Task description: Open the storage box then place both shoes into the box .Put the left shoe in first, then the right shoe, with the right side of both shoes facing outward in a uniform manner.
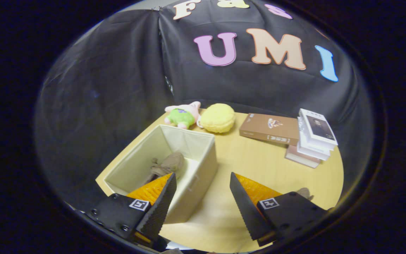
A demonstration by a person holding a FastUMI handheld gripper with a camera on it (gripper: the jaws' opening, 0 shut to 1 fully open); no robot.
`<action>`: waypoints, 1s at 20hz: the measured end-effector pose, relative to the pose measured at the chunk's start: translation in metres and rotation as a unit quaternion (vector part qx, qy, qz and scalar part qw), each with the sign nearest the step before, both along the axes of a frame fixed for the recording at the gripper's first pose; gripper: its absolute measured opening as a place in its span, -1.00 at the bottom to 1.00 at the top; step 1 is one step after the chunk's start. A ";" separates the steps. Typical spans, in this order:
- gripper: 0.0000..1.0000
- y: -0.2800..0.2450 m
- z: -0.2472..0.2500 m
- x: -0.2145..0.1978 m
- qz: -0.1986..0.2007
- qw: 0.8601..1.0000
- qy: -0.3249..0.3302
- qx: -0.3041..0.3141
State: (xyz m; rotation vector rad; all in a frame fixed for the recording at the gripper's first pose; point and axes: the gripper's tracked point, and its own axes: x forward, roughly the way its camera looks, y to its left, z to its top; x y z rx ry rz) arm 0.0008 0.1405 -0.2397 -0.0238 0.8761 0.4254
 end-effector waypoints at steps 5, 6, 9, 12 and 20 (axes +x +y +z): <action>0.95 -0.082 -0.002 -0.002 -0.040 0.999 0.001 -0.028; 0.95 -0.099 -0.005 -0.004 -0.050 0.998 0.002 -0.033; 0.95 -0.145 -0.013 -0.012 -0.073 0.996 0.010 -0.053; 0.94 -0.192 -0.026 -0.020 -0.086 0.992 0.016 -0.090; 0.94 -0.279 -0.072 -0.046 -0.099 0.982 0.073 -0.142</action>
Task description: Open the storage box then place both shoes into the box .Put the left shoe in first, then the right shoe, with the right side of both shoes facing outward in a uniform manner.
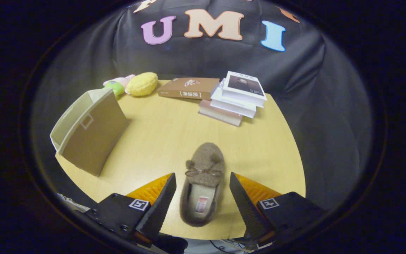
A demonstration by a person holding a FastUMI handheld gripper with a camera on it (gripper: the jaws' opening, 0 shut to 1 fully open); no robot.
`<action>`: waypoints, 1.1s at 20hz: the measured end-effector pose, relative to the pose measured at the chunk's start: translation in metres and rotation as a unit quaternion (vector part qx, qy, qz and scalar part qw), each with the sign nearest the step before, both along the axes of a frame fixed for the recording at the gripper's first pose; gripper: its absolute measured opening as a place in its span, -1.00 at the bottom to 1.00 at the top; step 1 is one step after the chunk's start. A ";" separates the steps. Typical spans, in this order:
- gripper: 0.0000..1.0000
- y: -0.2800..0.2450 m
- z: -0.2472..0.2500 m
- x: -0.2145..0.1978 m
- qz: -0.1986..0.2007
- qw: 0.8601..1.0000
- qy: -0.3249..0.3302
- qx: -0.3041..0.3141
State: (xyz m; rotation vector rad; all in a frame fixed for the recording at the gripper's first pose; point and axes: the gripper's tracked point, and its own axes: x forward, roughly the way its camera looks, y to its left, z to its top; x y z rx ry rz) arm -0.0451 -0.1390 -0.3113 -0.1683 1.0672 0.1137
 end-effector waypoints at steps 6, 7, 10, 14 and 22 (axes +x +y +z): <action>0.94 -0.022 -0.042 -0.014 0.009 0.999 0.044 -0.013; 0.95 -0.024 -0.050 -0.016 0.010 0.999 0.052 -0.015; 0.86 -0.032 -0.068 -0.020 0.008 0.997 0.076 -0.017; 0.53 -0.030 -0.082 -0.019 -0.012 0.994 0.104 0.012; -0.63 -0.040 -0.086 -0.018 -0.083 0.987 0.131 0.043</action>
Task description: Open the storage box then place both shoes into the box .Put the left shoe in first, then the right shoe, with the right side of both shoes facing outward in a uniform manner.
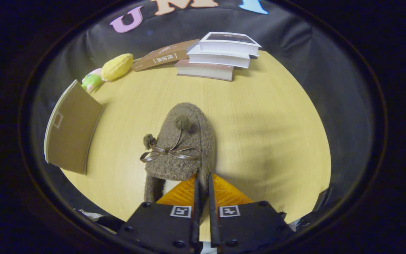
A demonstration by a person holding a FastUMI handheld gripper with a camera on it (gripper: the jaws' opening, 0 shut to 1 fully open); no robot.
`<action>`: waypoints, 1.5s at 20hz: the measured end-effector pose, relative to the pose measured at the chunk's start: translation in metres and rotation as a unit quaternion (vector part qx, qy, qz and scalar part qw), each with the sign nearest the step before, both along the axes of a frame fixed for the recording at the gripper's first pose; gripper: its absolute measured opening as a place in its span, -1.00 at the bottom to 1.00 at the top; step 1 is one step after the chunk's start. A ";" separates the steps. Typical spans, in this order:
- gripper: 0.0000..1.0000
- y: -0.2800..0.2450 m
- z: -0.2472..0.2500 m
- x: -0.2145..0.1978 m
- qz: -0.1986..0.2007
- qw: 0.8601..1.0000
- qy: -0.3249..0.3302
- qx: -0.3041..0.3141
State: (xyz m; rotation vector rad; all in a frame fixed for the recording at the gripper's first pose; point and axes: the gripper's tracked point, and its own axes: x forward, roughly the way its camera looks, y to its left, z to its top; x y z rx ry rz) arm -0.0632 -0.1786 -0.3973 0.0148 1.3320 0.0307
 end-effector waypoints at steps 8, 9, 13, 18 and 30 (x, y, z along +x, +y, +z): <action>-0.86 0.015 0.022 0.000 -0.063 0.997 -0.001 0.042; -0.86 0.018 0.025 -0.001 -0.068 0.997 -0.002 0.047; -0.86 0.040 0.047 0.001 -0.091 0.993 -0.011 0.075; -0.86 0.085 0.086 0.013 -0.098 0.988 -0.038 0.110; -0.86 0.224 0.166 0.051 -0.051 0.979 -0.086 0.175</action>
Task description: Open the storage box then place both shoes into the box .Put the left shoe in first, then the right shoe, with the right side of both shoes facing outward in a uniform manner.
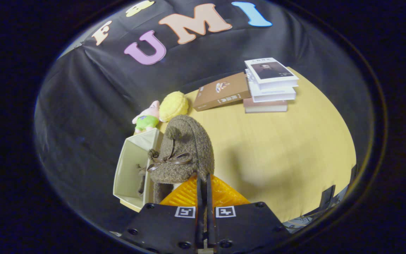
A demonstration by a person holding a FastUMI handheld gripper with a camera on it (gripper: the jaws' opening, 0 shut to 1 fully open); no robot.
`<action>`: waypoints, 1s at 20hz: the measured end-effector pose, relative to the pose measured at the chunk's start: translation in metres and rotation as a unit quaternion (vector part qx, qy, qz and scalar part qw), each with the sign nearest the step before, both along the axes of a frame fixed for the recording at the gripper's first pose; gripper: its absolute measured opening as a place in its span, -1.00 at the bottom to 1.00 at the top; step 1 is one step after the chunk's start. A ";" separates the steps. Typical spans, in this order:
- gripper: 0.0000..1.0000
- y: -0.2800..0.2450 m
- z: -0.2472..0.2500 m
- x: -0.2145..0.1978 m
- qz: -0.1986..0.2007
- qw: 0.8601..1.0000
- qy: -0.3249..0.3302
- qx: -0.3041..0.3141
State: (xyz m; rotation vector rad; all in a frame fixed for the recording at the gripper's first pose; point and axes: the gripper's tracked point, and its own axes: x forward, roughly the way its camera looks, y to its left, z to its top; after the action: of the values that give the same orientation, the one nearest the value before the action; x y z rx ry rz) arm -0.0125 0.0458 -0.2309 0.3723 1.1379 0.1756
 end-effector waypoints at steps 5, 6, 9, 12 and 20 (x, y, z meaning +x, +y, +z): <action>-0.86 0.058 0.032 0.010 0.021 0.999 -0.022 0.034; -0.86 0.071 0.035 0.013 0.025 0.999 -0.025 0.042; -0.86 0.107 0.035 0.014 0.035 0.998 -0.024 0.054; -0.86 0.137 0.026 0.014 0.036 0.998 -0.020 0.054; -0.86 0.171 -0.030 0.001 0.023 1.000 0.005 -0.010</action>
State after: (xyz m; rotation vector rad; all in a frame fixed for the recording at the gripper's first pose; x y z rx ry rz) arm -0.0110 0.2166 -0.2604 0.3306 1.1575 0.2032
